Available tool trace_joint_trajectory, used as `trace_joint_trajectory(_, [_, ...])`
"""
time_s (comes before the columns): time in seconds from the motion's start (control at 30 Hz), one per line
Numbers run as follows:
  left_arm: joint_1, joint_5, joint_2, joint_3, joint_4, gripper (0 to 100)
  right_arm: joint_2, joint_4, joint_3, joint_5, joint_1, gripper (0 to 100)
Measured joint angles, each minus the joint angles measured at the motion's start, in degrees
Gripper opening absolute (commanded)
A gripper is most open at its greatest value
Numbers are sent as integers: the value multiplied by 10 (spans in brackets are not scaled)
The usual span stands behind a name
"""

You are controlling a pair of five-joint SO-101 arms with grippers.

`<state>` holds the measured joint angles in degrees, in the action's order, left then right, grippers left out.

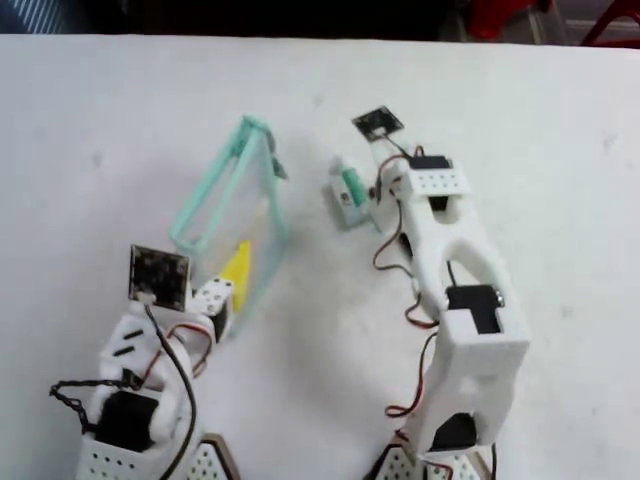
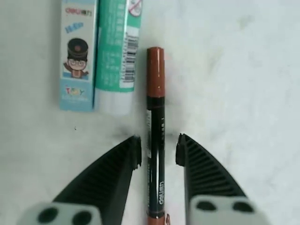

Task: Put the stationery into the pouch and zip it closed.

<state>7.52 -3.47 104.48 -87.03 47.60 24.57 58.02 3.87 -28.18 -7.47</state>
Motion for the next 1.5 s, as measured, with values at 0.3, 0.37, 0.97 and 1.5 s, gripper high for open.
trace_joint_trajectory(0.3, [0, 0, 0, 0, 0, 188, 36, 10, -40, -31, 4, 32])
trace_joint_trajectory(0.37, [0, 0, 0, 0, 0, 188, 36, 10, -40, -31, 4, 22])
trace_joint_trajectory(0.97, [0, 0, 0, 0, 0, 188, 36, 10, -41, -35, 4, 17])
trace_joint_trajectory(1.5, [0, 0, 0, 0, 0, 188, 36, 9, -41, -35, 8, 17])
